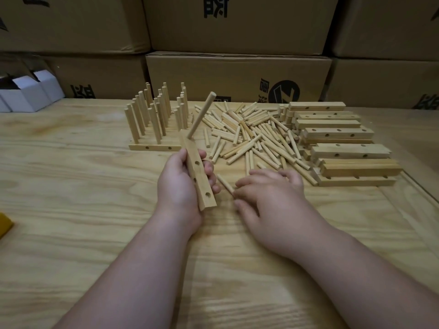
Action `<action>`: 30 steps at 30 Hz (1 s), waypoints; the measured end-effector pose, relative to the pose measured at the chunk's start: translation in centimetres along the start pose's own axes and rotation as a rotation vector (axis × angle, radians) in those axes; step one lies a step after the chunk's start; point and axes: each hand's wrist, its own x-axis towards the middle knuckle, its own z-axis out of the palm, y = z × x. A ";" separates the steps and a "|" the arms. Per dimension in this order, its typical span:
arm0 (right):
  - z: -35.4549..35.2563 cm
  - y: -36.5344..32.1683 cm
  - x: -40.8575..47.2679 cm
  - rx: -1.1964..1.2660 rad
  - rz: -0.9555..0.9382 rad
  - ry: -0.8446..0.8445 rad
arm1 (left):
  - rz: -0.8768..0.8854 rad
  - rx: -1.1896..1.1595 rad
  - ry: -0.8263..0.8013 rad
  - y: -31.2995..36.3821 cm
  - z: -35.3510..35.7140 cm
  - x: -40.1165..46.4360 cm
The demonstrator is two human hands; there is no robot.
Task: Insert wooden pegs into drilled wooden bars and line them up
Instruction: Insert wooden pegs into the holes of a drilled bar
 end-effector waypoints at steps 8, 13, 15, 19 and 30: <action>0.3 0.7 0.2 -0.086 0.151 0.061 | 0.026 0.108 -0.050 -0.6 -0.1 0.1; 0.1 1.0 0.4 0.020 0.195 0.242 | 0.036 0.159 -0.058 -0.7 -0.2 0.1; -0.2 1.0 0.3 0.170 0.172 0.296 | 0.033 0.180 -0.062 -0.7 -0.1 0.1; -0.4 0.4 0.1 0.313 0.053 0.321 | 0.034 0.221 -0.067 -0.7 0.2 -0.1; -0.3 0.8 0.1 0.365 -0.014 0.339 | 0.078 0.409 -0.083 -0.8 0.4 -0.5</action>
